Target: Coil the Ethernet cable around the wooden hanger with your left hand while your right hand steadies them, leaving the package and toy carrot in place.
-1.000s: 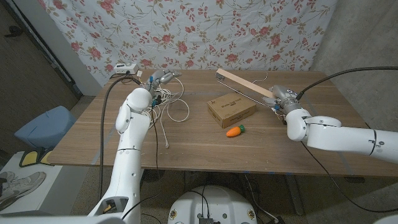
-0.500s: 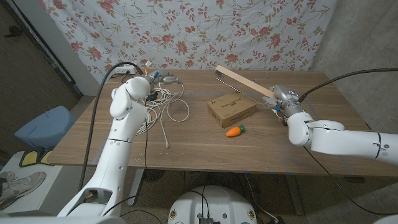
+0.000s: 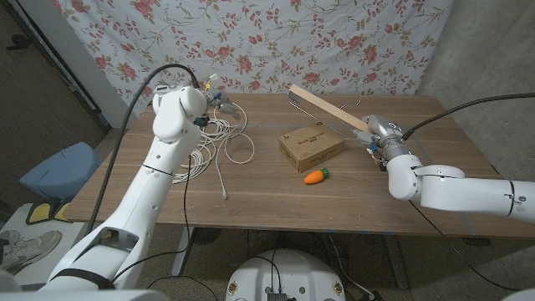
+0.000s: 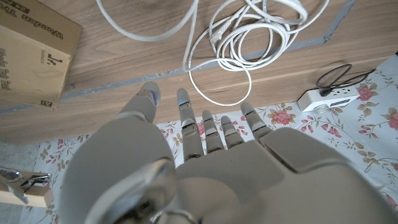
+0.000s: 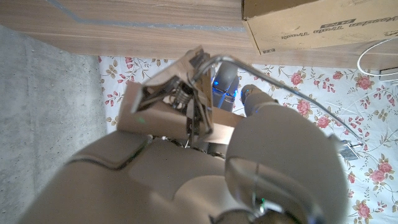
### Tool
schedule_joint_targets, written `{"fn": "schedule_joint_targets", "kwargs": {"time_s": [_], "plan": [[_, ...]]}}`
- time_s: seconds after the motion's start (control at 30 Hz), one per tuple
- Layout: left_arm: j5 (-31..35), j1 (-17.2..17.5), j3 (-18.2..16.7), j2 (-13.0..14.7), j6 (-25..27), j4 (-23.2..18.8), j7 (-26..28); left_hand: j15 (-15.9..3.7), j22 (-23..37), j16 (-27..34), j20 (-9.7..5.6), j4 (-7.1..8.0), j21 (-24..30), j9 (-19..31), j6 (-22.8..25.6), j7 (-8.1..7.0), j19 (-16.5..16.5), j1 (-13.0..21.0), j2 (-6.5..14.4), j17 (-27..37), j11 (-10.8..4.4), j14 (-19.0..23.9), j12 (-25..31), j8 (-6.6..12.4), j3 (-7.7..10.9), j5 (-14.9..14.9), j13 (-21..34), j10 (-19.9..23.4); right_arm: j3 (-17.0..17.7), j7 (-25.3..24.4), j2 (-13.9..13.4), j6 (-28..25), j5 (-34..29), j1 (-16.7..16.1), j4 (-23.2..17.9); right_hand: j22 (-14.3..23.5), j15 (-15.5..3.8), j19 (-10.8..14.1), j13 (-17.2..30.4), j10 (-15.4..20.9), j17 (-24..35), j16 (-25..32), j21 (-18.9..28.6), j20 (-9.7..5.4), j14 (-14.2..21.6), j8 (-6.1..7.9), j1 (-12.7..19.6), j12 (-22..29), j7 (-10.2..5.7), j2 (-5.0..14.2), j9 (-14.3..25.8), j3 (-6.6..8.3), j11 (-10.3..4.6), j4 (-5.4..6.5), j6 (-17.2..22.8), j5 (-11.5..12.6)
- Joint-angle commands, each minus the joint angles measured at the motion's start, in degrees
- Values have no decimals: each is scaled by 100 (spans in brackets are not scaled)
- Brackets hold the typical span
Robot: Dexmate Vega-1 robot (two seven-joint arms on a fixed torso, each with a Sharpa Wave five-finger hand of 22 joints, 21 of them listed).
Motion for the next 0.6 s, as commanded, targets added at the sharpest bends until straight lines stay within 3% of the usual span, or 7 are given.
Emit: {"fn": "schedule_joint_targets", "kwargs": {"time_s": [0.03,0.2,0.4,0.5,0.53,0.6], "plan": [[963,-531,681,313,142,303,-783,-34,7,-40,29,16,-2,-3,101,-127,60,180,-20,10,10,-6,-15,13,4,47,-7,71,-265,-94,-26,254,62,233,86,32,-346,-32,-20,82,10,77,85,-90,-35,43,65,-3,4,320,16,528,8,511,504,-9],[1347,-801,1001,295,26,581,-1052,-45,3,-77,43,27,-24,-1,191,-308,54,332,-45,5,13,-49,-41,-3,-24,53,-25,50,-343,-122,-22,364,91,305,166,32,-347,-30,2,87,10,110,133,-90,-39,53,74,16,22,318,15,530,11,505,522,-13],[1604,-1001,1209,198,-116,842,-1333,-48,2,-112,49,42,-40,1,212,-342,52,417,-80,2,18,-113,-68,-33,-65,57,-36,15,-435,-195,-43,442,123,367,200,31,-347,-38,14,92,10,157,203,-93,-46,69,89,30,27,316,16,535,10,497,547,-19],[1609,-1042,1231,137,-181,923,-1371,-32,-1,-127,48,66,-52,0,211,-339,60,406,-187,2,25,-143,-85,-64,-154,63,-42,-4,-480,-200,-46,426,119,411,208,30,-348,-37,12,102,10,176,231,-95,-48,68,95,34,25,314,9,536,-10,494,550,-21],[1626,-1055,1243,125,-202,938,-1375,-32,-5,-130,48,121,-78,-2,227,-333,63,304,-420,6,19,-151,-95,-107,-344,88,-49,1,-487,-216,-39,424,137,421,217,29,-348,-37,-9,109,10,182,239,-95,-45,69,95,24,29,313,7,535,-2,494,554,-22],[1675,-1093,1281,104,-248,973,-1434,1,-6,-138,65,150,-94,-2,224,-309,57,243,-535,10,36,-176,-105,-136,-440,118,-52,-8,-517,-200,-46,481,121,446,240,28,-350,-32,-12,124,10,196,259,-94,-41,70,100,29,32,313,3,537,-6,491,558,-24]]}}
